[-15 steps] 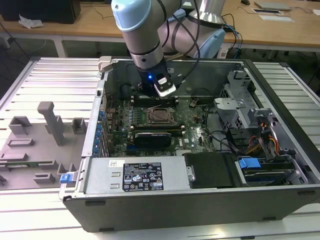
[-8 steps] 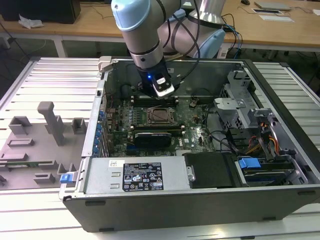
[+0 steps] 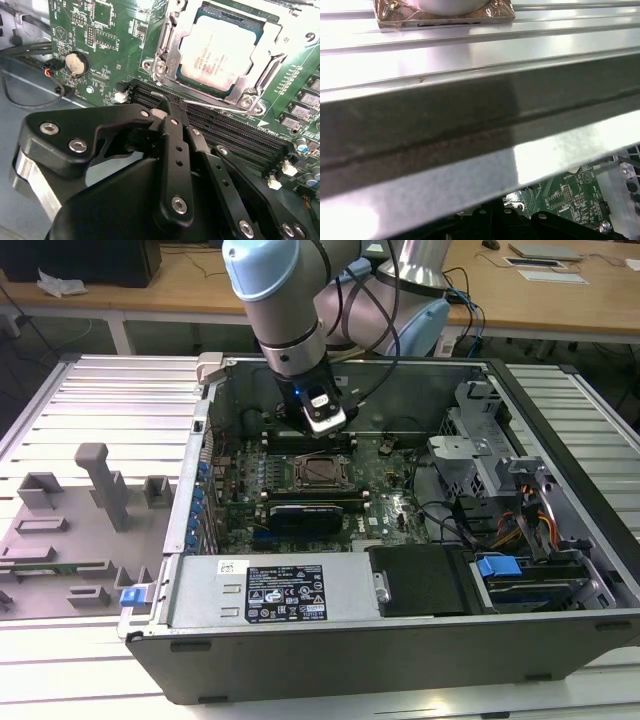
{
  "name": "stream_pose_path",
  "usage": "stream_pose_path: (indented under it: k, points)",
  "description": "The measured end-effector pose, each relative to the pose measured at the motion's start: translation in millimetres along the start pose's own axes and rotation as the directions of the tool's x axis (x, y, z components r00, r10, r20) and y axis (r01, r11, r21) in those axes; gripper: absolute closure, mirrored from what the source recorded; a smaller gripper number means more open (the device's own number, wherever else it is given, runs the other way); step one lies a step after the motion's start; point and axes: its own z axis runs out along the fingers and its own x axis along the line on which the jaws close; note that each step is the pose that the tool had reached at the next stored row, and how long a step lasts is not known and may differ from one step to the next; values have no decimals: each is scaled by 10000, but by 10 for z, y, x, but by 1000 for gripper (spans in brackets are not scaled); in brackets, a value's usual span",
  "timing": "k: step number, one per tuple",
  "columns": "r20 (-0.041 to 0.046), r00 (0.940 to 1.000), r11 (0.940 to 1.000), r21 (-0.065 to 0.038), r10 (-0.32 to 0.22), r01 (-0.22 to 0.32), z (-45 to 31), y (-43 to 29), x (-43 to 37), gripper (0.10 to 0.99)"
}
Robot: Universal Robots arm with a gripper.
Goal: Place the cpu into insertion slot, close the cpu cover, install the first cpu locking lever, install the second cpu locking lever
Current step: 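Install the first cpu locking lever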
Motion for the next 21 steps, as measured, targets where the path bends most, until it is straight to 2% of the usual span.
stream_pose_path:
  k: [6,12,21]
  points:
    - [56,9998,9998,104,185,-185,15,3,21,980]
    - [119,9993,9991,218,368,-370,62,4,38,980]
    - [135,9990,9988,255,424,-427,117,-8,55,980]
